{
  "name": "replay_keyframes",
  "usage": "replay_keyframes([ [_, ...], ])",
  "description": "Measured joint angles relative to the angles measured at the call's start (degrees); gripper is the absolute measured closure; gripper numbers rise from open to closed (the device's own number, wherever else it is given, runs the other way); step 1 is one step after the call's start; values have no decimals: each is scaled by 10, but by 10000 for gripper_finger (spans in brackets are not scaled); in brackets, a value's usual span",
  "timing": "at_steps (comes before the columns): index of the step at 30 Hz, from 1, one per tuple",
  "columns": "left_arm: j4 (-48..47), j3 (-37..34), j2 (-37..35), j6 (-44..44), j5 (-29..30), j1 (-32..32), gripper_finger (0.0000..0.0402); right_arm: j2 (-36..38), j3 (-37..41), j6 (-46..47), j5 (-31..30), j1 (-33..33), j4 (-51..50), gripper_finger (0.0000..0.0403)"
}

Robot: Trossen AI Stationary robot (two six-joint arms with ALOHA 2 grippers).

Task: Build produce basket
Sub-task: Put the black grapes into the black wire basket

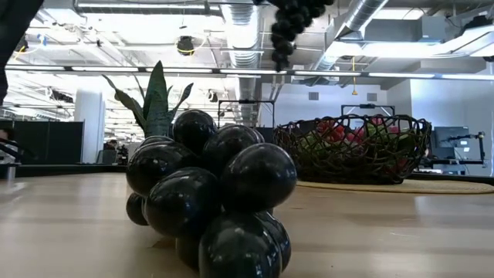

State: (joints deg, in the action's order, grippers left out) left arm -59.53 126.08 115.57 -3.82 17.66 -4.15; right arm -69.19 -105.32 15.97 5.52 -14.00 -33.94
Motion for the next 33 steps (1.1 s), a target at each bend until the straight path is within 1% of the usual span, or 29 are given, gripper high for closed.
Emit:
replay_keyframes([
  [3,40,0,0,-1,-5,41,401,0,-20,-13,0,-9,-24,177],
  [6,75,0,0,2,-11,85,401,0,-47,-31,0,-13,-73,177],
  [11,113,-1,15,44,-90,164,401,0,-89,-64,0,-14,-145,177],
  [15,137,-5,38,70,-145,202,401,2,-101,-85,0,-14,-172,177],
  [17,168,-6,49,78,-166,210,401,5,-101,-90,-1,-13,-182,177],
  [18,161,-7,56,82,-175,213,401,6,-101,-90,-1,-13,-190,177],
  [24,209,-7,95,109,-236,211,401,13,-102,-90,-11,-10,-209,177],
  [27,205,-9,113,114,-245,204,401,13,-102,-90,-12,-8,-216,177],
  [29,216,-7,121,114,-242,201,401,14,-102,-90,-12,-8,-215,177],
  [33,199,-7,121,102,-230,201,398,14,-102,-90,-12,-8,-216,177],
])
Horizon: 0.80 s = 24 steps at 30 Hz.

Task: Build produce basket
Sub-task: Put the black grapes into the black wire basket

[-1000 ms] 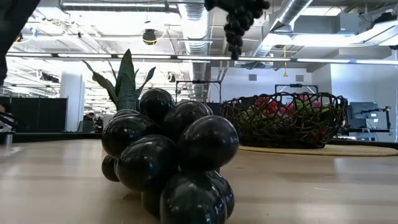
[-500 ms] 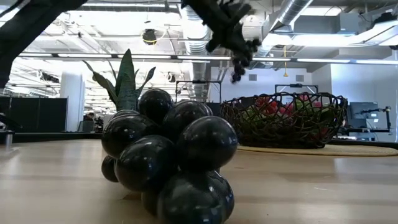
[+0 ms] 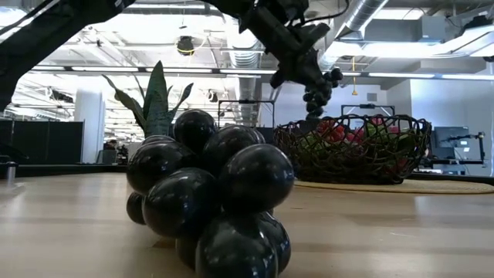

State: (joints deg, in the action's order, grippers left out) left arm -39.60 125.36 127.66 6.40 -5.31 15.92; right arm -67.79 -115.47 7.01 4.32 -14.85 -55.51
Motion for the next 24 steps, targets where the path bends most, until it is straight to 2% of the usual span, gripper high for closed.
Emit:
replay_keyframes([
  [4,-14,0,0,-33,2,-2,364,0,0,0,0,0,0,177],
  [8,-18,0,0,-38,4,-7,298,0,0,0,0,0,-2,177],
  [13,-23,8,-1,-36,41,-14,215,0,0,0,0,0,-9,177],
  [15,-34,25,-1,-5,41,-13,194,0,0,0,0,0,-9,177],
  [19,-109,93,-2,26,24,-5,184,0,0,0,0,0,-20,177],
  [24,-179,76,-74,7,10,-19,199,-1,0,0,0,0,-40,177],
])
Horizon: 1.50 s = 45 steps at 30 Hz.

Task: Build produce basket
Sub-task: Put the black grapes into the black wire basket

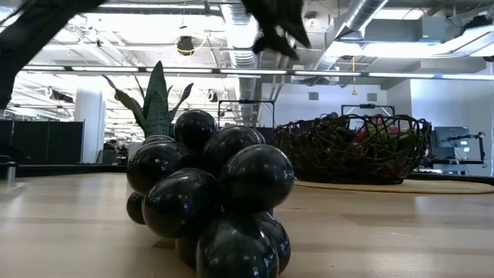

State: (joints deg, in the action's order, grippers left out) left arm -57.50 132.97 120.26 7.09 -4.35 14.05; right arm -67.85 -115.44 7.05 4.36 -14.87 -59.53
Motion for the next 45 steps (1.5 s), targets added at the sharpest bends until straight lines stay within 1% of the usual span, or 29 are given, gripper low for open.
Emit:
replay_keyframes([
  [2,-62,1,-34,-1,7,-19,205,-2,0,0,0,0,-11,177],
  [4,-103,1,-69,2,39,-44,211,-7,0,2,-15,0,-16,177],
  [6,-146,1,-104,9,92,-78,214,-14,1,8,-42,0,-27,177],
  [9,-208,0,-152,41,189,-142,218,-34,3,33,-61,0,-38,177],
  [14,-313,0,-210,157,362,-252,219,-91,18,83,-62,-2,-39,177],
  [16,-327,-3,-230,202,414,-298,219,-120,25,107,-62,-2,-38,177],
  [17,-323,-7,-240,208,427,-316,219,-138,26,123,-61,-2,-36,177],
  [19,-326,-9,-257,213,435,-358,219,-174,27,163,-60,-4,-35,177],
  [23,-325,-9,-277,218,453,-418,219,-255,27,264,-58,-27,-29,177],
  [26,-325,-9,-286,198,453,-446,219,-315,27,324,-54,-55,20,177],
  [29,-325,-9,-288,178,452,-468,219,-368,27,361,-39,-81,117,177],
  [32,-325,-9,-290,161,451,-479,219,-411,27,411,-26,-98,186,177],
  [38,-325,-9,-289,150,436,-484,219,-485,27,536,-38,-122,180,177],
  [45,-325,-9,-289,141,432,-484,219,-564,27,633,-25,-134,183,177],
])
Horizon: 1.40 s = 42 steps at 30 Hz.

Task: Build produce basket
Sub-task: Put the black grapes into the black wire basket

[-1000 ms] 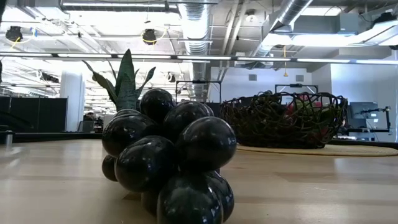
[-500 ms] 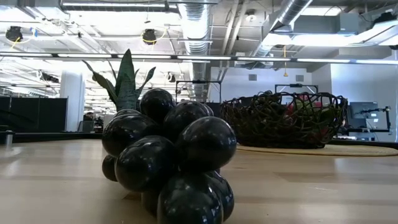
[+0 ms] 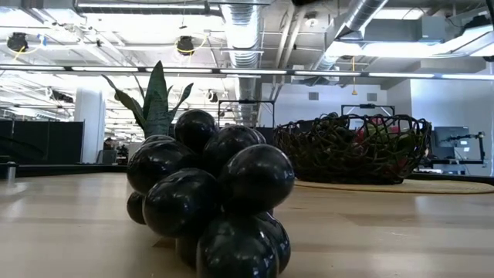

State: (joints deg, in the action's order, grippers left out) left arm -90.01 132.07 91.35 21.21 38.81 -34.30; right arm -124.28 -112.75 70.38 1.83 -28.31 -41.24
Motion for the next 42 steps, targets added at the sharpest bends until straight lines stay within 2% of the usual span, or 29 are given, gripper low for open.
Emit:
replay_keyframes([
  [9,0,0,0,-9,0,0,219,-56,0,76,15,6,-26,177],
  [19,0,0,0,-9,0,0,219,-57,0,73,13,22,-93,177],
  [26,0,0,1,-9,0,0,219,-91,0,54,13,31,-4,177],
  [36,0,0,1,-10,-1,0,219,-121,0,33,29,31,0,177],
  [39,0,0,1,-10,-1,0,219,-125,0,35,32,31,0,188],
  [42,0,0,1,-9,-1,0,219,-123,0,27,42,32,5,226],
])
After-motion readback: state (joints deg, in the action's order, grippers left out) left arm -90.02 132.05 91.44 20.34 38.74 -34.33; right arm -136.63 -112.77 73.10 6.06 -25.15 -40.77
